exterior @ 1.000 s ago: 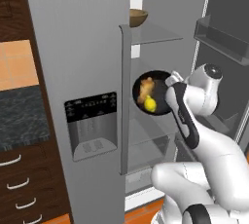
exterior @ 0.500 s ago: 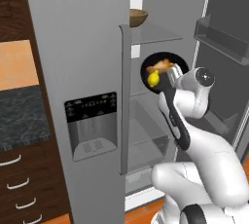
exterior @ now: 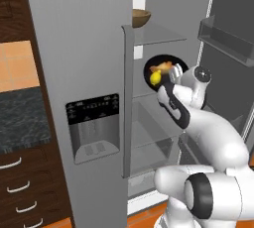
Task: Pick the chicken drumstick and lemon from their plates and place them in the bowl. Then put the bowl in the fridge.
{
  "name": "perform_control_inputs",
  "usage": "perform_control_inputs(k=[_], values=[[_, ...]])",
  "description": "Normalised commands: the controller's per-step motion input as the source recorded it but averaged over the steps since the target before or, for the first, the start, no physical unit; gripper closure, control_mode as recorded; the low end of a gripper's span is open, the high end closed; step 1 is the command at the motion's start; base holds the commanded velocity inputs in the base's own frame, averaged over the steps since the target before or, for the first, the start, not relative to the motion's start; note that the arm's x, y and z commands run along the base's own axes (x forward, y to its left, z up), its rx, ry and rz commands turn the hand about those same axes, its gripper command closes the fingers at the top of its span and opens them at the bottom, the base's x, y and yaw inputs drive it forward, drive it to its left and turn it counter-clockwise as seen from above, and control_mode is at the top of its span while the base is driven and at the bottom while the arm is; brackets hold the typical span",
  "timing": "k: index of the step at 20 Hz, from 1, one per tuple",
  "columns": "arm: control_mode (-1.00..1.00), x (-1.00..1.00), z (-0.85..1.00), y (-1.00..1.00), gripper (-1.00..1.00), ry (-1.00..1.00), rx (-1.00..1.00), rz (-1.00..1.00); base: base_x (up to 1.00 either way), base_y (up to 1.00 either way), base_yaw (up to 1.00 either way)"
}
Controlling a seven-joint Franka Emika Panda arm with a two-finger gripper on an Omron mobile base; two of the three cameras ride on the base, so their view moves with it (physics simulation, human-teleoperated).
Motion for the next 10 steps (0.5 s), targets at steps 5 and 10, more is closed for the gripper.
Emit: perform_control_inputs(k=[5,10], values=[[-1.00,0.45,0.01,0.02,1.00,0.09,0.01,0.02,0.00,0.00,0.00],[-1.00,0.61,-0.10,0.00,1.00,0.20,0.02,0.02,0.00,0.00,0.00]])
